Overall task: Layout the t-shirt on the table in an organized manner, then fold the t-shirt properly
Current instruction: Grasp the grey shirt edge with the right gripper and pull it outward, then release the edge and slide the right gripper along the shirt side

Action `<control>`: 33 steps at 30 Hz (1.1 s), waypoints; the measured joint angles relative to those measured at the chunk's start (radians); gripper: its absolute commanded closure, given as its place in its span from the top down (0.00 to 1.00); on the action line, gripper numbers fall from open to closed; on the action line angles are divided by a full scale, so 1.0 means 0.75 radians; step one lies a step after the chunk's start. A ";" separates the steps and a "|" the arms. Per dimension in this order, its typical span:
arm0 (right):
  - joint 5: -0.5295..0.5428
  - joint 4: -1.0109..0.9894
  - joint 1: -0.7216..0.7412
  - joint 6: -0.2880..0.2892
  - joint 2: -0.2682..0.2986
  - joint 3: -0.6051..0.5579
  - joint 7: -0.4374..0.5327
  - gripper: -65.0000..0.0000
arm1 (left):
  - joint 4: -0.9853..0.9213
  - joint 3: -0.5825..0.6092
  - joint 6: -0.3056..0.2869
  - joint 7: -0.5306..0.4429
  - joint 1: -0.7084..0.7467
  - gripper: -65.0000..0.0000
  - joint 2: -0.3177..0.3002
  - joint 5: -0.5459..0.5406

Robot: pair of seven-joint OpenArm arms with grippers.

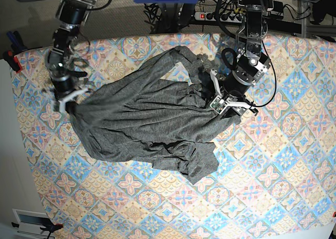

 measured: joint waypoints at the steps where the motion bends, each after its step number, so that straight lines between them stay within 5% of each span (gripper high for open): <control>1: -0.003 0.014 -0.004 -0.001 -0.001 0.032 -0.007 0.00 | 0.000 -0.001 0.000 0.001 0.000 0.48 0.000 0.001; 27: 0.004 0.046 -0.039 -0.004 -0.047 0.432 0.013 0.00 | 0.000 0.005 -0.001 0.000 0.018 0.48 0.004 0.004; 33: 0.003 0.047 -0.043 -0.004 -0.048 0.432 0.007 0.22 | 0.000 0.048 0.000 0.001 0.018 0.48 -0.004 0.009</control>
